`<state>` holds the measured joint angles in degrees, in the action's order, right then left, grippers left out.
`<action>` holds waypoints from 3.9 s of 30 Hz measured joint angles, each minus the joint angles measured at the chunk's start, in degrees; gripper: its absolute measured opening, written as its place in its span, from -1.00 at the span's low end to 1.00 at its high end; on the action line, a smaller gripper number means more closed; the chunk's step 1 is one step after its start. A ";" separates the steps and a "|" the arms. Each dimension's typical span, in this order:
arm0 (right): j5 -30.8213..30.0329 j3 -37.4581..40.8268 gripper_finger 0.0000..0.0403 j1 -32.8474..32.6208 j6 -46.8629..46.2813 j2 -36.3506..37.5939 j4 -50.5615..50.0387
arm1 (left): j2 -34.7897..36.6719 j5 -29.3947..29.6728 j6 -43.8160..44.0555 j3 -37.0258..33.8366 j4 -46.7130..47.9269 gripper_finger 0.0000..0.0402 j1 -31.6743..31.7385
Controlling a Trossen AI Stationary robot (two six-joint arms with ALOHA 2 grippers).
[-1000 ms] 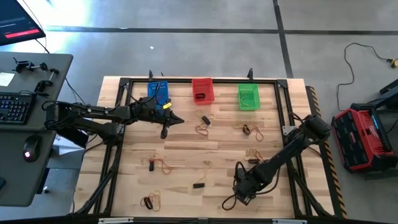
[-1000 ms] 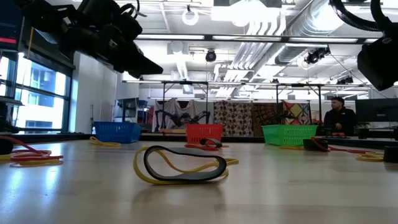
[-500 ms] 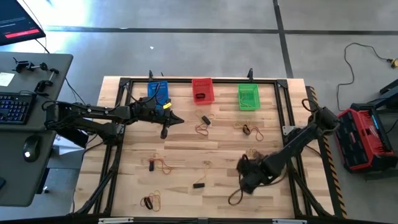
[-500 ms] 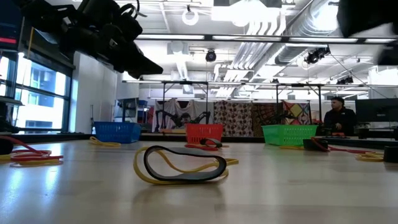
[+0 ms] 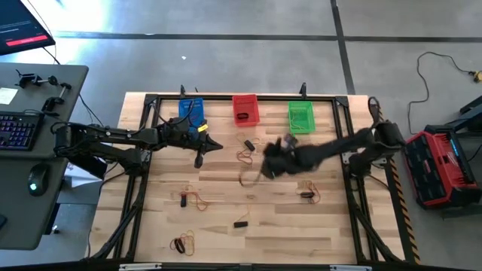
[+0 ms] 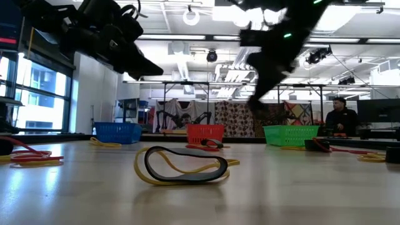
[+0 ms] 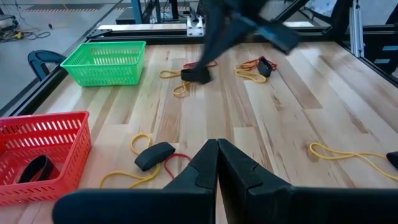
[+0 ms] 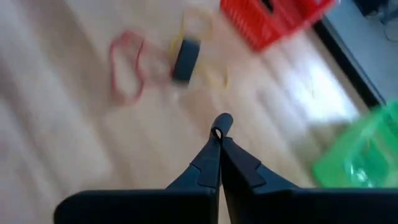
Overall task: Sort rubber bands into baskets
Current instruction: Put the black rubber band into the red bin, then put the yellow rubber band into the green bin
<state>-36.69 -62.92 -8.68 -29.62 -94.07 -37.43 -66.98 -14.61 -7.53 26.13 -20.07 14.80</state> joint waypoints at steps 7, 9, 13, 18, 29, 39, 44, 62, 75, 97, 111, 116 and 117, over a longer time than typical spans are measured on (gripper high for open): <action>10.34 0.00 -1.00 14.41 19.59 0.01 19.07 | 0.00 0.00 -0.12 0.00 2.36 -1.00 0.01; 12.59 0.00 -1.00 18.30 22.96 0.01 23.65 | 0.00 0.00 -0.47 -0.01 2.91 -1.00 -0.01; 17.13 0.00 -1.00 24.57 27.01 -0.18 31.27 | 0.00 0.00 -1.14 -0.01 3.16 -1.00 0.01; 22.89 -0.02 -1.00 30.06 28.62 -3.74 36.59 | 0.00 0.31 -1.62 0.00 3.14 -1.00 0.01; 28.41 -8.85 -1.00 35.34 28.16 -11.48 27.15 | 0.00 0.50 -1.62 -0.02 3.16 -1.00 0.01; 30.23 -23.28 -1.00 36.76 28.58 -21.36 13.72 | 0.00 0.50 -1.13 -0.02 4.94 -1.00 0.01; 31.51 -27.22 -1.00 36.84 28.58 -24.17 10.30 | -0.02 0.50 -1.12 -0.02 6.45 -1.00 0.01; 35.02 -27.91 -0.45 37.58 25.13 -24.53 8.91 | -0.02 0.48 -1.07 -0.02 6.94 -1.00 0.01; 34.90 -27.87 -0.95 37.56 31.29 -22.29 6.37 | -0.02 3.80 -1.14 -0.02 9.06 -1.00 -0.01; 29.56 2.32 -1.00 27.17 28.08 -3.64 37.42 | 0.02 9.76 -0.96 0.49 24.52 -1.00 0.18; 19.71 10.69 -1.00 18.36 26.59 3.42 43.12 | -0.43 17.73 -0.55 3.78 40.13 -0.94 0.16; 19.70 10.71 -1.00 17.98 26.44 3.42 42.97 | -2.43 24.48 0.47 3.81 41.99 -0.74 0.16; 19.70 10.71 -1.00 17.98 26.44 3.42 42.99 | -2.95 25.70 0.83 3.80 42.43 -0.69 0.16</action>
<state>-16.99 -52.21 9.30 -3.18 -90.65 5.56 -69.93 11.09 -6.70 29.93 22.36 14.96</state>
